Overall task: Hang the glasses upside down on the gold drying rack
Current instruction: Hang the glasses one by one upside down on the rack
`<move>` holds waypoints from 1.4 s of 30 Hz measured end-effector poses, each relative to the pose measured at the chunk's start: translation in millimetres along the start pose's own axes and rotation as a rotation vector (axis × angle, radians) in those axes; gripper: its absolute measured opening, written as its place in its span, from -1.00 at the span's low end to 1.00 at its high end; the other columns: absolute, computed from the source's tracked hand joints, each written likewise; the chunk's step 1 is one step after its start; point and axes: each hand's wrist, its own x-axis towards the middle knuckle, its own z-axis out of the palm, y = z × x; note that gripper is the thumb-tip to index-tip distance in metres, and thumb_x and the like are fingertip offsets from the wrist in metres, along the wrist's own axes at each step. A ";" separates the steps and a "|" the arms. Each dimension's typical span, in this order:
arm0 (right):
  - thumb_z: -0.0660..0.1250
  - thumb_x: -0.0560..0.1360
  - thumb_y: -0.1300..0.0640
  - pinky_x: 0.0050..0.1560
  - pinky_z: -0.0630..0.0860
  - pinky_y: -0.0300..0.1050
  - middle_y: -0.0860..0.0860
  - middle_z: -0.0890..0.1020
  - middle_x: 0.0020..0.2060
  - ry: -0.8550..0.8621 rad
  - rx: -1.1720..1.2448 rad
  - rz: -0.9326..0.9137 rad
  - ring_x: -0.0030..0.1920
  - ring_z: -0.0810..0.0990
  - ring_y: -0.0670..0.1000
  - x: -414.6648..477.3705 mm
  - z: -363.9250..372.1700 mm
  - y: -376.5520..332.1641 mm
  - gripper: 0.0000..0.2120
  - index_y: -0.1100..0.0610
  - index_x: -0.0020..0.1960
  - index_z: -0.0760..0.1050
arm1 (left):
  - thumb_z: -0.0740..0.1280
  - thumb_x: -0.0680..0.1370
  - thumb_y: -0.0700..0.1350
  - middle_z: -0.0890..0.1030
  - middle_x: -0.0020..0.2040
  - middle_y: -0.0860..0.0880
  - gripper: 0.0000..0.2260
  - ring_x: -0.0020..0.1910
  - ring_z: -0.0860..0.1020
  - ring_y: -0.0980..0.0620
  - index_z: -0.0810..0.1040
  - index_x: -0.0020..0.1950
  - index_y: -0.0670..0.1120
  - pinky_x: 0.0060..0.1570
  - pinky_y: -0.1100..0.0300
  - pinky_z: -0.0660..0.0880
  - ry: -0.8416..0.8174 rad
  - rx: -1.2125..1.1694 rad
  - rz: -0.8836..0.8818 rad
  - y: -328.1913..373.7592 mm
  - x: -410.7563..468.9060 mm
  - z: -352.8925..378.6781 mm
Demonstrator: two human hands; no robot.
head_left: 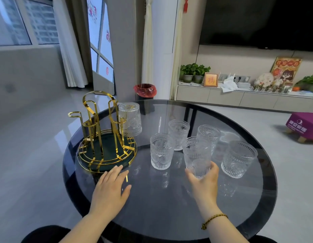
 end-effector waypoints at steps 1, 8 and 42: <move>0.44 0.29 0.13 -0.15 0.40 -0.26 -0.02 0.39 0.05 0.001 0.028 -0.009 -0.06 0.43 -0.04 -1.1 -2.3 -1.3 -0.46 0.10 0.17 0.25 | 0.17 0.54 0.05 0.21 0.46 0.03 -0.57 0.45 0.11 0.07 0.23 0.39 0.03 0.43 0.14 -0.03 0.017 -0.002 -0.009 -4.6 0.5 -3.4; 0.47 0.24 0.21 -0.26 0.30 -0.62 -0.24 0.35 -0.11 0.041 0.147 -0.172 -0.14 0.38 -0.48 0.1 -16.6 -35.5 -0.44 -0.02 0.06 0.21 | 0.19 0.54 0.02 0.15 0.48 -0.03 -0.53 0.48 0.02 0.02 0.16 0.41 -0.02 0.34 0.18 -0.17 0.149 0.001 -0.074 -33.9 10.8 -19.1; 0.48 0.22 0.02 -0.16 0.35 -0.16 0.08 0.43 0.12 -0.544 -0.465 -0.530 -0.04 0.40 0.01 114.7 155.0 -274.8 -0.27 0.17 0.28 0.25 | -0.45 0.27 0.44 0.18 0.45 -0.06 -0.05 0.37 -0.09 0.02 0.17 0.41 -0.07 0.16 0.46 -0.52 0.081 -0.143 -0.168 -93.7 36.1 -16.2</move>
